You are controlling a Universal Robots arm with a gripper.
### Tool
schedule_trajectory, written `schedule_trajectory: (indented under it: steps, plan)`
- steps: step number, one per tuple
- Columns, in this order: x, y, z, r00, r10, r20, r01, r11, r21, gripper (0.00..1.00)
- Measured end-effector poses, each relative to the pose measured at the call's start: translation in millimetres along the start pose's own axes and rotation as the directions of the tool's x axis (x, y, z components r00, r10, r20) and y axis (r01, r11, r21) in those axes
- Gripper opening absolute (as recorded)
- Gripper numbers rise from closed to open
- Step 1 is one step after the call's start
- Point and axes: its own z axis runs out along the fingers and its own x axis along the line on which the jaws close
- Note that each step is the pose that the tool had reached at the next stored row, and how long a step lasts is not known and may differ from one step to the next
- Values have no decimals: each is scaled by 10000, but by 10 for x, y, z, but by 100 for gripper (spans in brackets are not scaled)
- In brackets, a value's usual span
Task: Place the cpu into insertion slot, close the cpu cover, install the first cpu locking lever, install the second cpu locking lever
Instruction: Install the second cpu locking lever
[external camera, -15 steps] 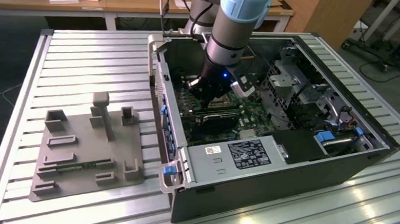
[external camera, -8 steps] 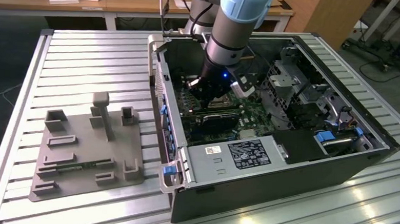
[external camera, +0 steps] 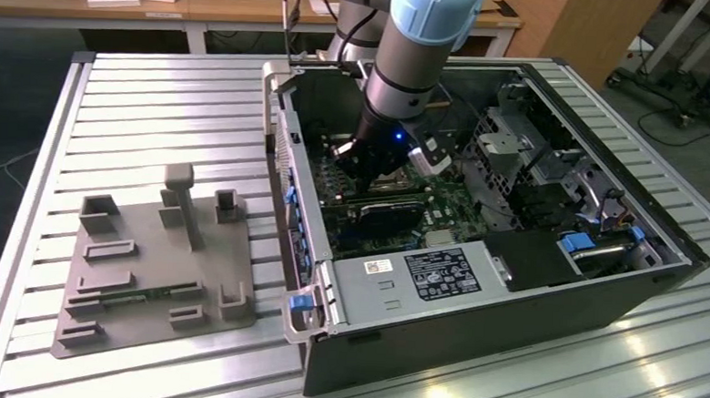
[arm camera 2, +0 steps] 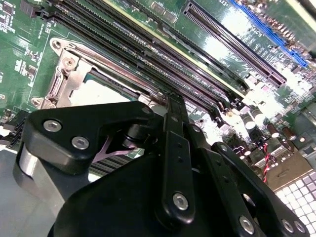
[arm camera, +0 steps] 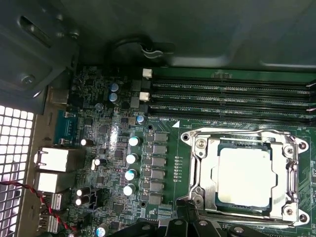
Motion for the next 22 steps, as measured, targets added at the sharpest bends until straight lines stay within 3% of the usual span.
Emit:
schedule_trajectory:
  steps: [3,8,13,18,22]
  plan:
    - [-1,0,7,10000,0,-1,0,10000,8,10]
    - [-1,2,13,10000,11,-9,-10,9998,208,10]
    - [-2,18,13,10000,15,-18,-14,9995,316,10]
    - [-3,42,-14,10000,15,-14,-15,9995,329,10]
    - [0,67,-103,10000,16,-18,-15,9994,334,10]
